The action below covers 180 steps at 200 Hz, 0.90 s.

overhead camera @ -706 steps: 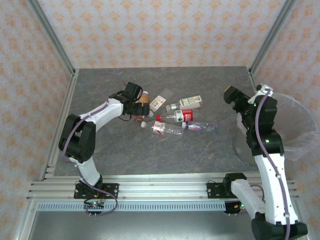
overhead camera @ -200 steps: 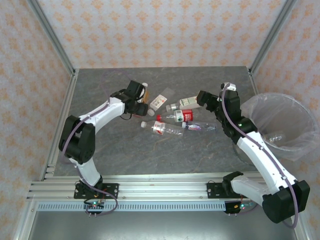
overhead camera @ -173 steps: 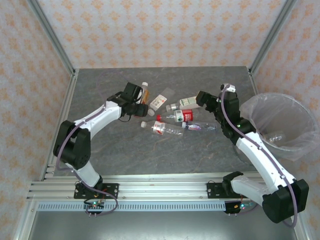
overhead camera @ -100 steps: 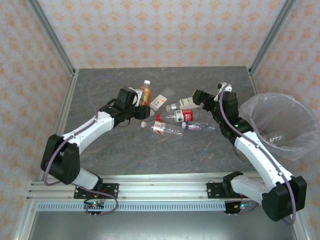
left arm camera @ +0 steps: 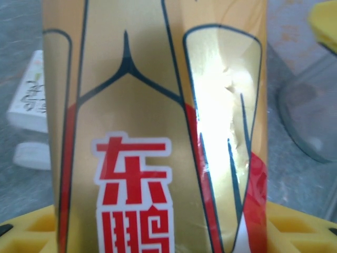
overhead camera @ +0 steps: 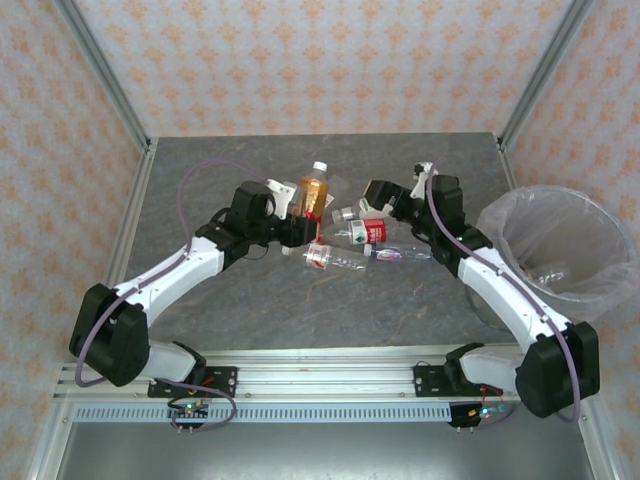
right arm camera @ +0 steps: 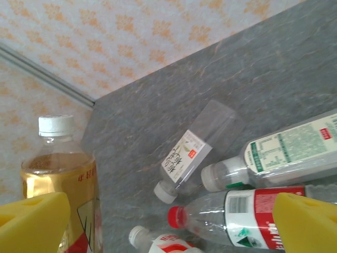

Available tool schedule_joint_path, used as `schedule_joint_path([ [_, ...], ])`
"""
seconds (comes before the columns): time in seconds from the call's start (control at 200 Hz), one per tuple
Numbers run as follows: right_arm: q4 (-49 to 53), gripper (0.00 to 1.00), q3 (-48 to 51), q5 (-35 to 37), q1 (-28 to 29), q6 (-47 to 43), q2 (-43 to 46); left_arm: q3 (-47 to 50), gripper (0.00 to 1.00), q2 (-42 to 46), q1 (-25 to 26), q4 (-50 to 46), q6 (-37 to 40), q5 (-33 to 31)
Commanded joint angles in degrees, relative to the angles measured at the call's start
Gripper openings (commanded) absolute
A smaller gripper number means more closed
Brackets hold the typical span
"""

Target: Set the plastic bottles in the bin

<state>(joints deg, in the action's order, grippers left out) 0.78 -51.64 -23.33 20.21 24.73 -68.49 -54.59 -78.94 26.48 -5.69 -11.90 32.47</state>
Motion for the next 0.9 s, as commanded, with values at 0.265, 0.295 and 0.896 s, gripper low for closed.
schedule_joint_path([
  [0.265,-11.16,0.99,-3.53,-15.28,1.96,4.63,-3.09,-3.52,0.0,0.57,1.91,-0.28,6.96,14.18],
  [0.295,-11.89,0.98,-3.76,-15.87,2.11,4.92,-3.4,-3.88,0.0,0.33,1.95,-0.29,7.0,14.73],
  [0.896,-12.93,0.62,-9.99,-17.75,3.84,8.06,-10.46,-4.34,0.0,-0.78,3.23,1.61,6.19,15.79],
])
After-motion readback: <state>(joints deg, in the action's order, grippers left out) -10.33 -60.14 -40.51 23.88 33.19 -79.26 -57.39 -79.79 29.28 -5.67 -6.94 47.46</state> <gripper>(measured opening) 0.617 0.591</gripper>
